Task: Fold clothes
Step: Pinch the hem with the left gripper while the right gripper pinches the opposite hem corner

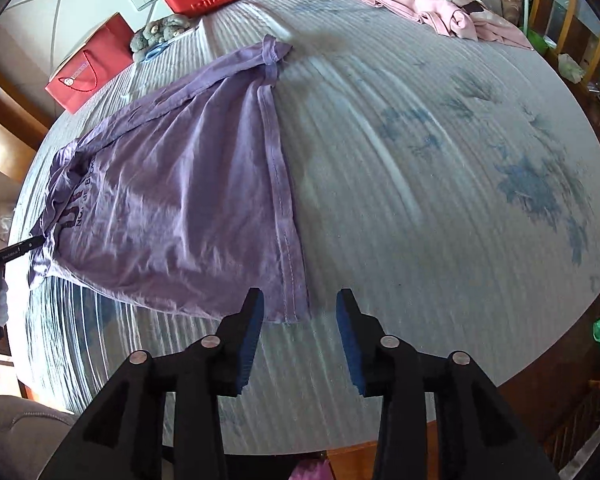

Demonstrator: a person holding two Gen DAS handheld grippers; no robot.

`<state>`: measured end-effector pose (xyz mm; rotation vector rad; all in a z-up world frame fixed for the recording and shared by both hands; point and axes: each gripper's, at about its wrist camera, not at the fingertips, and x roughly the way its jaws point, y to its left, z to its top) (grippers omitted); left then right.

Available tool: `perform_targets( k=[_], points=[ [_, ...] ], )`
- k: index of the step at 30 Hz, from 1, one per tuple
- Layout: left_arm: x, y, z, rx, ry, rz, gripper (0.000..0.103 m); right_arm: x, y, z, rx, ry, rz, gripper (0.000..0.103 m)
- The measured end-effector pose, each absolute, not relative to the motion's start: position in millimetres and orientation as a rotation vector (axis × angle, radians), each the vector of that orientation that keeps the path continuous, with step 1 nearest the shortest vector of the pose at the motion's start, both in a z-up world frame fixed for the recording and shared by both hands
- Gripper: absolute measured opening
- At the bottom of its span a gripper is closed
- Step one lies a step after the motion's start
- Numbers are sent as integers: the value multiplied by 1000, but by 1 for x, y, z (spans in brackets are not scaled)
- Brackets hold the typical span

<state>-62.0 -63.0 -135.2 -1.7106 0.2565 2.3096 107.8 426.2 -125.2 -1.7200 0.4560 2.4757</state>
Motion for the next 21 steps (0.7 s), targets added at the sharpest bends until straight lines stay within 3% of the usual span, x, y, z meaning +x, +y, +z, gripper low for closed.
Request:
perform_targets(
  k=[9, 10, 11, 12, 13, 14, 21],
  points=[
    [-60, -55, -132, -1698, 246, 2304, 41, 103, 396, -139, -1826, 167, 2520, 47],
    [-59, -55, -131, -1696, 244, 2310, 40, 101, 392, -142, -1837, 113, 2514, 47],
    [-59, -55, -130, -1695, 242, 2315, 32, 100, 389, -146, -1844, 69, 2506, 47],
    [-59, -55, -129, -1693, 240, 2321, 24, 99, 387, -147, -1839, 38, 2502, 44],
    [-58, -57, -127, -1690, 226, 2330, 10, 98, 385, -145, -1839, 32, 2506, 34],
    [-56, -59, -124, -1687, 211, 2340, 5, 96, 384, -144, -1842, 35, 2504, 7],
    [-26, -89, -65, -1557, 118, 2464, 3, 107, 380, -106, -1747, 0, 2584, 7]
  ],
)
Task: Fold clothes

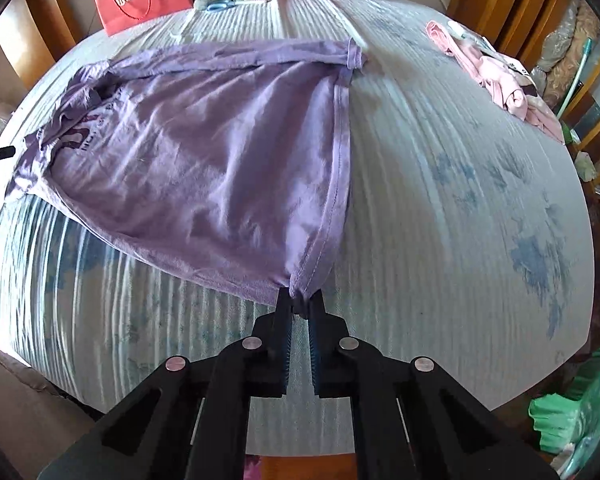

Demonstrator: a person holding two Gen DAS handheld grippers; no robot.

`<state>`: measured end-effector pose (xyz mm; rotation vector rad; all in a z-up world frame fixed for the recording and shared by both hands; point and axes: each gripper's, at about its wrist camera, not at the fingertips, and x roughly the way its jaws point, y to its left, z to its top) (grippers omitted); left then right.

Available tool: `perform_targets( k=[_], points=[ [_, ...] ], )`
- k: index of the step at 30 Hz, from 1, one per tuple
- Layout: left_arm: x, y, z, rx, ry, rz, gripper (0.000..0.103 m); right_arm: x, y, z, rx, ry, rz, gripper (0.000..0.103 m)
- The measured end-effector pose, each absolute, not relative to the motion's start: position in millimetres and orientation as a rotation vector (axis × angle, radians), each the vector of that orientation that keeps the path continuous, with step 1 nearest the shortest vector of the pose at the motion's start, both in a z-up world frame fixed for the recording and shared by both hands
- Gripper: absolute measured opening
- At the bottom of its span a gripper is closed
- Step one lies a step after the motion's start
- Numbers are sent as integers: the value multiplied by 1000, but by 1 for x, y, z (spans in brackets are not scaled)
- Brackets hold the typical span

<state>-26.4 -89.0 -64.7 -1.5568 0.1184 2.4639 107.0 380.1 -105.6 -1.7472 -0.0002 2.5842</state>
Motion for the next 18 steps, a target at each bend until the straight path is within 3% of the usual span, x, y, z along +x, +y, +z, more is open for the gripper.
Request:
perform_targets(
  k=[5, 7, 11, 15, 17, 18],
  points=[
    [-27, -104, -44, -1520, 65, 2442, 3, 106, 389, -79, -1669, 67, 2646, 7],
    [-33, -98, -60, -1551, 96, 2406, 4, 96, 389, -83, -1686, 76, 2638, 7],
    [-48, -86, -97, -1621, 154, 2333, 17, 86, 384, -98, -1722, 85, 2616, 7],
    [-63, -76, -124, -1669, 177, 2284, 23, 86, 390, -105, -1742, 121, 2591, 7],
    [-67, -75, -129, -1674, 200, 2298, 35, 87, 392, -107, -1749, 140, 2581, 7],
    [-69, -75, -131, -1671, 212, 2305, 37, 87, 392, -108, -1754, 143, 2577, 7]
  ],
)
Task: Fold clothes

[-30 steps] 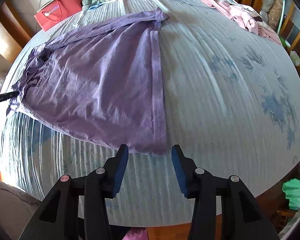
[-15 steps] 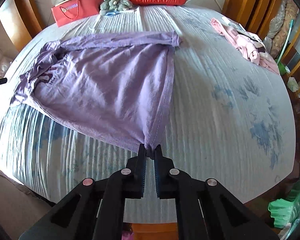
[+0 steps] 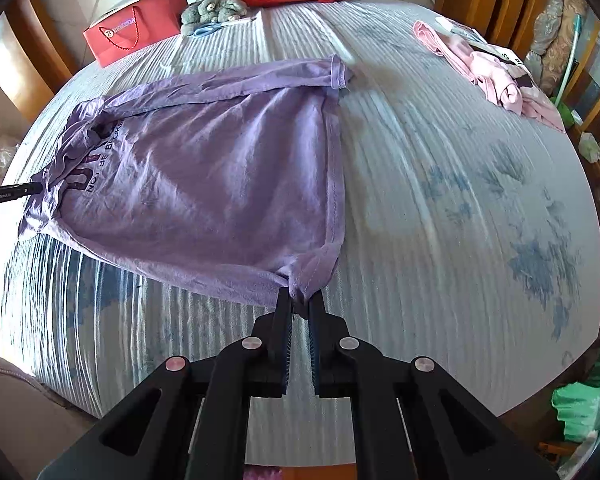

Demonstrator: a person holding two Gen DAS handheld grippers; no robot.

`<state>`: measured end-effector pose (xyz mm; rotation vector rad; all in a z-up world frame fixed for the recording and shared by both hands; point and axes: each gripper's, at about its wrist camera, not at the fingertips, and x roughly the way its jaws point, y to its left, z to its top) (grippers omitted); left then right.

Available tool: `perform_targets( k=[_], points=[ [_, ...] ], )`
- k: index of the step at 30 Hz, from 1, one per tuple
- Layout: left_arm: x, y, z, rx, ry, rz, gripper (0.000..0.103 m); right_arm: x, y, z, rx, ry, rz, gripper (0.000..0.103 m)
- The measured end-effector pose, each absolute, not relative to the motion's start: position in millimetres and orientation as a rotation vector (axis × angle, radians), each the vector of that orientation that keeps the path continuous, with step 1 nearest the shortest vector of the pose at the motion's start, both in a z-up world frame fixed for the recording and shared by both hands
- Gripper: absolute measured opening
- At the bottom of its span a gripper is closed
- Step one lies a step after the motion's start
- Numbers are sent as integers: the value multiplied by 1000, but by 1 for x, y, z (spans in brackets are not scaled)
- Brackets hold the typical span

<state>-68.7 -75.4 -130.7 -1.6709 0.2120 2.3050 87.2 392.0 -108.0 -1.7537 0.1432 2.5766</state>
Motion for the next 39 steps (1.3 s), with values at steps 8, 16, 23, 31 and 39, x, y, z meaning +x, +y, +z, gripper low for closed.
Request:
perform_targets(
  k=[8, 16, 23, 31, 39],
  points=[
    [-61, -60, -136, -1623, 283, 2253, 36, 88, 392, -117, -1765, 166, 2546, 7],
    [-19, -81, -80, -1508, 205, 2336, 2, 93, 392, -112, -1722, 173, 2565, 7],
    [-9, -90, -13, -1339, 174, 2416, 2, 88, 399, -89, -1604, 199, 2639, 7],
    [-108, -71, -71, -1496, 274, 2474, 14, -18, 424, -87, -1538, 77, 2548, 16],
    [-72, -89, -76, -1568, 185, 2486, 47, 10, 446, -90, -1606, 243, 2532, 42]
  ],
)
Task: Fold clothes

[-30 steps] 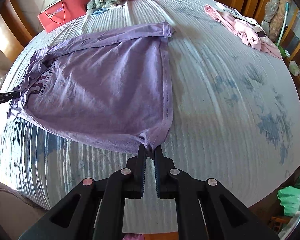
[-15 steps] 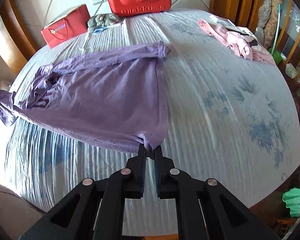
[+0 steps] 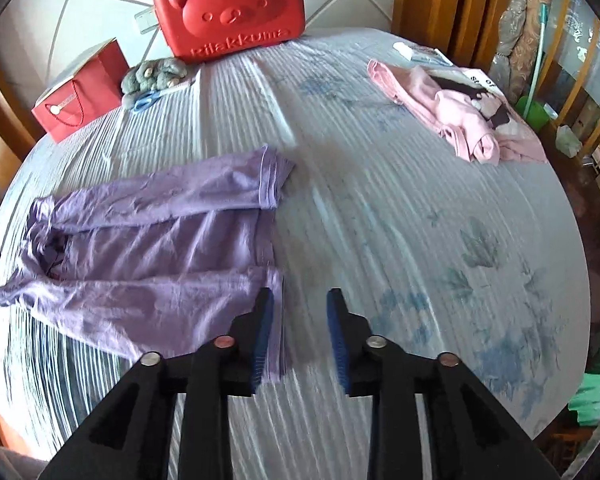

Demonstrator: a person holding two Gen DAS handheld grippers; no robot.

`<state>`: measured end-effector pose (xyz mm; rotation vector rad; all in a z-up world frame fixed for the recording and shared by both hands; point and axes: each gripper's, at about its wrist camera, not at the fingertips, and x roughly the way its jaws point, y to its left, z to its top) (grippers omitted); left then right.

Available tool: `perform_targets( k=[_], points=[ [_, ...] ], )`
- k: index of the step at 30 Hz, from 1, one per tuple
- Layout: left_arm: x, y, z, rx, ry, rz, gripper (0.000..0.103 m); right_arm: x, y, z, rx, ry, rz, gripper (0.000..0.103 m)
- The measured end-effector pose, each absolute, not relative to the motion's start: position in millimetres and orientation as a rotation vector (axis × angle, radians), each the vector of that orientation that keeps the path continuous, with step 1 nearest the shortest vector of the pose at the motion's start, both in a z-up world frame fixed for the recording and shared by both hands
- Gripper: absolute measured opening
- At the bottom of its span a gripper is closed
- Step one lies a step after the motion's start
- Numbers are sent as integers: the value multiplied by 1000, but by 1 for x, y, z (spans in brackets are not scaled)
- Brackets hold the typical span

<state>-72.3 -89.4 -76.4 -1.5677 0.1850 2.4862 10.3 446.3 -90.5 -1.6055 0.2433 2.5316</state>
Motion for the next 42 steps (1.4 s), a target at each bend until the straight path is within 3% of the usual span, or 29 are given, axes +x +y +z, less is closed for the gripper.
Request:
perform_targets(
  k=[8, 13, 24, 25, 27, 28, 34, 37, 39, 40, 41, 42],
  points=[
    [-37, -87, -106, -1688, 134, 2493, 47, 23, 435, -139, -1779, 329, 2547, 42],
    [-17, -89, -81, -1635, 26, 2556, 47, 21, 431, -138, -1798, 290, 2616, 42],
    [-15, -76, -104, -1678, 117, 2499, 48, 27, 427, -141, -1787, 306, 2644, 42],
    [-21, -75, -104, -1668, 110, 2502, 45, 25, 424, -142, -1776, 266, 2648, 41],
    [-34, -74, -101, -1654, 91, 2512, 15, 18, 415, -144, -1791, 192, 2631, 4],
    [-42, -74, -98, -1651, 90, 2529, 7, 14, 412, -142, -1794, 151, 2617, 3],
    [-85, -60, -104, -1630, 288, 2575, 7, 12, 432, -138, -1721, 129, 2496, 4],
    [-81, -60, -96, -1600, 213, 2522, 8, 15, 432, -137, -1779, 133, 2473, 6],
    [-79, -59, -92, -1581, 182, 2494, 18, 22, 433, -126, -1735, 175, 2511, 6],
    [-79, -58, -92, -1581, 185, 2486, 34, 24, 431, -119, -1714, 193, 2530, 6],
    [-80, -57, -92, -1581, 189, 2478, 44, 25, 429, -112, -1694, 211, 2550, 8],
    [-80, -56, -92, -1581, 193, 2471, 44, 23, 421, -106, -1686, 216, 2588, 8]
  ],
)
